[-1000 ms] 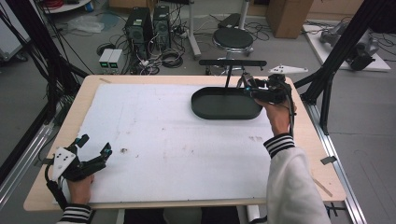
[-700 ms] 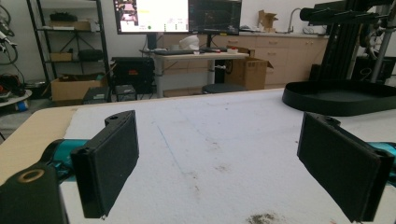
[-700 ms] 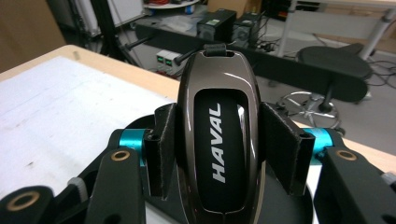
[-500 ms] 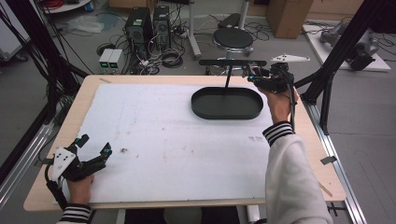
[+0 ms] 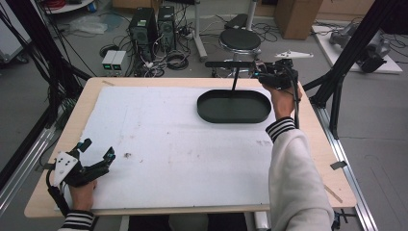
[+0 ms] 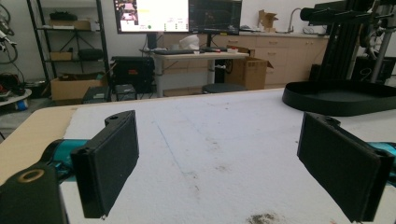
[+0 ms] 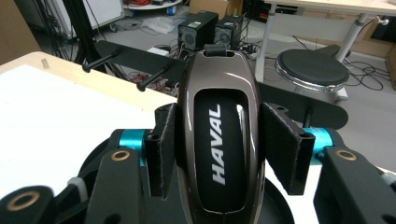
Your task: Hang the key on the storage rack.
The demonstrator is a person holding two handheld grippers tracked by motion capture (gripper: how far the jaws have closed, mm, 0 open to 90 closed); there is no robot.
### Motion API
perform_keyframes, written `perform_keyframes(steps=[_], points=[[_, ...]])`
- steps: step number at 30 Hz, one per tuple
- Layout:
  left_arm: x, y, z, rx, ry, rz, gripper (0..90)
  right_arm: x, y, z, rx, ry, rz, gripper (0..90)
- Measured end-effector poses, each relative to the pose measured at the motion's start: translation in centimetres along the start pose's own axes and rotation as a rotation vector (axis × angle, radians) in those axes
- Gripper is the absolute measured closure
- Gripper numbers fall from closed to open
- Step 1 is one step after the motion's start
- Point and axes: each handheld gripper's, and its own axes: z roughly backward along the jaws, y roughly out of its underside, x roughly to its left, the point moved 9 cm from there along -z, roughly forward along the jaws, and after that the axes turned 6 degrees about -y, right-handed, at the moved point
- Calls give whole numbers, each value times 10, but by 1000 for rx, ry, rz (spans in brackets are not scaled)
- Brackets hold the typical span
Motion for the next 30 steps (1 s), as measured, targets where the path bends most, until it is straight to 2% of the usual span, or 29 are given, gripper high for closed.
perform_keyframes(steps=[16, 24, 30], points=[[0, 0, 0, 0, 1, -2, 131, -10, -1, -12, -18, 42, -13, 478], [-1, 0, 0, -5, 1, -2, 131, -15, 5, -15, -2, 45, -35, 478], [-1, 0, 1, -7, 1, -3, 131, -14, 10, -15, 28, 49, -43, 479]])
